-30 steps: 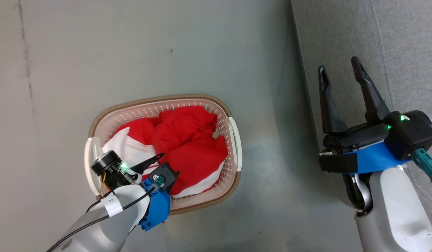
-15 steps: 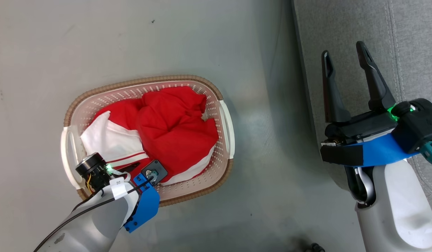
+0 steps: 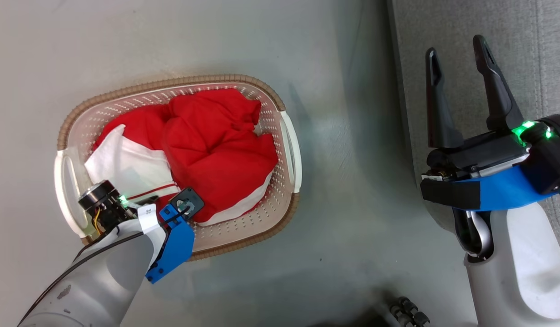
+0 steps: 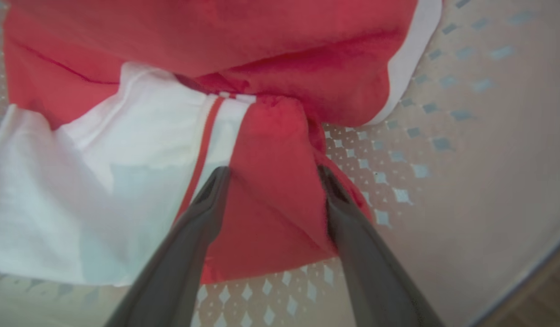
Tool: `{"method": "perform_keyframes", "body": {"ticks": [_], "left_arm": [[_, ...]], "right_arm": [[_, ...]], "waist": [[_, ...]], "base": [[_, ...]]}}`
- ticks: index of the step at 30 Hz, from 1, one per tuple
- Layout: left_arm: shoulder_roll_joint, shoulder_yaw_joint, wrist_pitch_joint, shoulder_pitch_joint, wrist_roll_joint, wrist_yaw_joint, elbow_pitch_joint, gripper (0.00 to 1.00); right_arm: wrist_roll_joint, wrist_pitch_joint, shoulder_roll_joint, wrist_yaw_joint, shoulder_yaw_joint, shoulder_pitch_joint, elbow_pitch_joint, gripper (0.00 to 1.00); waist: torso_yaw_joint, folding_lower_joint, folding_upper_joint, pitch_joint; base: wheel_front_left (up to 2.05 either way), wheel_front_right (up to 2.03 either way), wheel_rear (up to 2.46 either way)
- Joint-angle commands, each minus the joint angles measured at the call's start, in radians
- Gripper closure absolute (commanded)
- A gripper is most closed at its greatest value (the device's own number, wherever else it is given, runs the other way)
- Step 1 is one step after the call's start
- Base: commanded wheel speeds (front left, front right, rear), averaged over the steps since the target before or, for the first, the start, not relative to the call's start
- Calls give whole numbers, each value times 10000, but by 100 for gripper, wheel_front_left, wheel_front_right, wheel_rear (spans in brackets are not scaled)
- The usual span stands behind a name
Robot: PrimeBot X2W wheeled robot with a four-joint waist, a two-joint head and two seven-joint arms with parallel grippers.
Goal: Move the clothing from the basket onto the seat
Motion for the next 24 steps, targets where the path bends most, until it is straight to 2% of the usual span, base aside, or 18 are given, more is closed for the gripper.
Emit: {"method": "perform_keyframes", "body": {"ticks": [1, 7, 8, 10, 16, 24], "left_arm": [[-3, -25, 24, -251, 24, -6, 54, 0], [-45, -28, 260, -448, 155, -7, 207, 0], [-44, -28, 281, -480, 175, -7, 236, 4], [-44, -27, 223, -505, 259, -7, 250, 100], [-37, -27, 238, -403, 356, -7, 236, 100], [-179, -29, -488, -187, -74, -7, 22, 100]], "right_arm": [[-16, -31, -31, 19, -23, -146, -68, 0], [-86, -31, -31, 19, -62, -180, -225, 0], [-96, -31, -31, 19, -71, -184, -231, 0], [-107, -31, -31, 19, -76, -207, -252, 0], [-74, -31, -31, 19, -50, -246, -189, 0], [-41, -31, -31, 19, -75, -73, -67, 0]], "waist": [[-12, -1, 1, 137], [-5, -1, 1, 414], [3, -1, 1, 431], [13, -1, 1, 454], [14, -1, 1, 350], [149, -1, 1, -283]], "base": [[0, 0, 0], [0, 0, 0], [0, 0, 0], [0, 0, 0], [0, 0, 0], [0, 0, 0]]}}
